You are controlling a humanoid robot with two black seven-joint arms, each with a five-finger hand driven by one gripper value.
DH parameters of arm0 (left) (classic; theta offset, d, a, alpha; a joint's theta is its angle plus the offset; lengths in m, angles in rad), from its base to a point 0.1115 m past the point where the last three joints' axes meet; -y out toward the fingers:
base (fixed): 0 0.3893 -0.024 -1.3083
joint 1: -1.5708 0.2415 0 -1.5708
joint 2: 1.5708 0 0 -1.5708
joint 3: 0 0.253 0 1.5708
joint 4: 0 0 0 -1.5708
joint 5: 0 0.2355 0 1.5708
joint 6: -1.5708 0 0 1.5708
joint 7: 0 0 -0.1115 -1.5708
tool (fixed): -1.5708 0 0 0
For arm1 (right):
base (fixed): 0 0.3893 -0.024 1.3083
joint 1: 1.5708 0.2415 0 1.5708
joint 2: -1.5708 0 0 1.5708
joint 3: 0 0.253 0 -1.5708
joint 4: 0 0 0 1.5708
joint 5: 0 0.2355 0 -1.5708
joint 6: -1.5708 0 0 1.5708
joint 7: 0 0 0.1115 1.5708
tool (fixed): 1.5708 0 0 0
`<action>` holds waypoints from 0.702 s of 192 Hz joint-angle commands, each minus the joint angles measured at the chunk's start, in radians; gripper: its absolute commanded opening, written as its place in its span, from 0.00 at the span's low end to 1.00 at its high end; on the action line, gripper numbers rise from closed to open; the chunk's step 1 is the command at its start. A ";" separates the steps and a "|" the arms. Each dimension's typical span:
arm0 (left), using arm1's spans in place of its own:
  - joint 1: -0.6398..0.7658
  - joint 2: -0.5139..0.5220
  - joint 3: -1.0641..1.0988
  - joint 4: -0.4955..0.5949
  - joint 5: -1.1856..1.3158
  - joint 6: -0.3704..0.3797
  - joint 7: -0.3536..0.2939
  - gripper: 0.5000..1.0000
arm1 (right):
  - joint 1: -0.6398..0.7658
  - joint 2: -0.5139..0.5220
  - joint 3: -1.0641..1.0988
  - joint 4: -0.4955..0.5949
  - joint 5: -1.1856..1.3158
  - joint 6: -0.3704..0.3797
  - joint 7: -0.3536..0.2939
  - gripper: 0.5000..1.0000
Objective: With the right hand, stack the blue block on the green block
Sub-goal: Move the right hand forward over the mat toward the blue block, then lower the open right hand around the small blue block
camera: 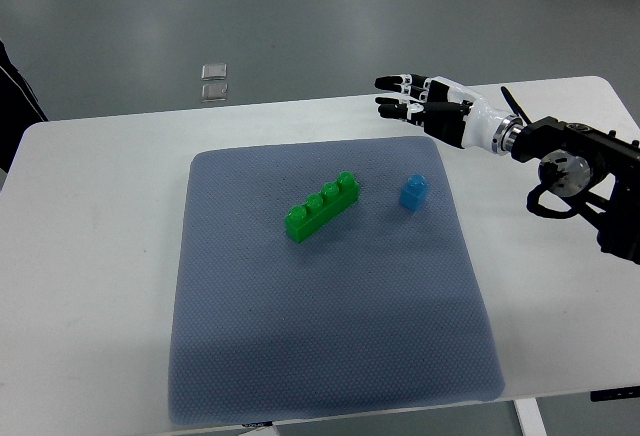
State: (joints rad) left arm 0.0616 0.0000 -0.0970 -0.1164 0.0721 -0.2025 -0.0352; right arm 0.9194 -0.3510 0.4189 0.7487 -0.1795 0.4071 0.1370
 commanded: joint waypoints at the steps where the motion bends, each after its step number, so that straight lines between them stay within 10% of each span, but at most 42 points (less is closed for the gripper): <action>1: 0.000 0.000 0.000 0.000 0.000 0.000 0.000 1.00 | 0.015 -0.029 0.000 0.001 -0.089 0.039 0.015 0.84; 135: 0.000 0.000 0.000 0.000 0.000 0.000 0.000 1.00 | 0.133 -0.108 -0.017 0.021 -1.143 0.082 0.408 0.84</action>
State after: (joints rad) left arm 0.0615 0.0000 -0.0966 -0.1166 0.0721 -0.2025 -0.0352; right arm 1.0348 -0.4437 0.4108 0.7632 -1.2016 0.4964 0.4946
